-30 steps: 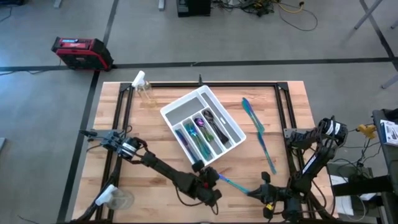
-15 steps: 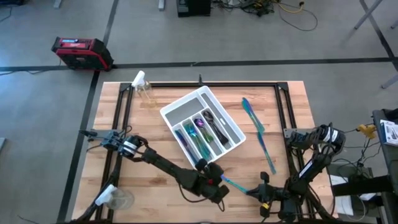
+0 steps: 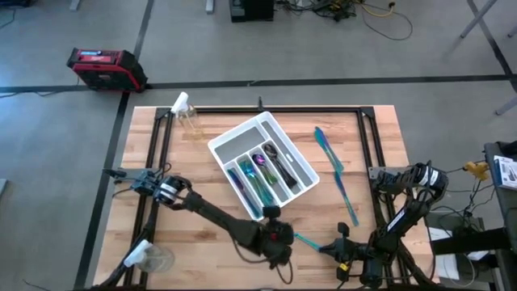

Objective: Sort silverware

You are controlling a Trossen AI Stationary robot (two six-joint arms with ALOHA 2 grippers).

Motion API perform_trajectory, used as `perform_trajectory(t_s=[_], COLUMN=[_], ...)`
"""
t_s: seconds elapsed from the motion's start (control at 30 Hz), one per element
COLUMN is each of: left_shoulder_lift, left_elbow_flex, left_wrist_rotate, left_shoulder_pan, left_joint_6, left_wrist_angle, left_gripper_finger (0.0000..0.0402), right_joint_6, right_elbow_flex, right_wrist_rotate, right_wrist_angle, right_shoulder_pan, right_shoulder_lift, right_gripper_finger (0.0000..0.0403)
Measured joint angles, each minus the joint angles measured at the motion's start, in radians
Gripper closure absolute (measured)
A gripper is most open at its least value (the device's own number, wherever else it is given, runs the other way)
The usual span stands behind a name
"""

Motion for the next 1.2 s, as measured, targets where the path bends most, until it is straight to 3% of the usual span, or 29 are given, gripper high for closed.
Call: perform_trajectory(t_s=[0.13, 0.37, 0.5, 0.7, 0.93, 1.2], left_shoulder_lift=[0.004, 0.042, 0.047, 0.032, 0.024, 0.024], left_elbow_flex=[-0.018, -0.018, -0.017, -0.018, -0.019, -0.019], left_wrist_rotate=[0.119, 0.152, 0.174, 0.202, 0.207, 0.203], left_shoulder_pan=[0.044, 0.071, 0.057, 0.012, -0.053, -0.082], left_joint_6=[0.215, 0.290, 0.250, 0.028, -0.122, -0.182], left_wrist_angle=[-0.028, -0.020, -0.022, -0.093, -0.189, -0.187], left_gripper_finger=[0.0378, 0.0378, 0.0378, 0.0378, 0.0378, 0.0378], right_joint_6=[-0.001, 0.000, -0.004, -0.121, -0.200, -0.122], right_elbow_flex=[0.000, 0.000, 0.001, 0.021, 0.020, 0.017], right_wrist_rotate=[0.000, 0.000, -0.001, 0.000, 0.070, 0.144], right_wrist_angle=[0.001, 0.004, 0.002, 0.002, 0.001, 0.113], right_shoulder_pan=[-0.001, -0.003, -0.003, 0.000, -0.005, -0.039], right_shoulder_lift=[0.000, -0.001, -0.008, -0.046, -0.032, 0.151], right_gripper_finger=[0.0403, 0.0403, 0.0403, 0.0398, 0.0322, 0.0221])
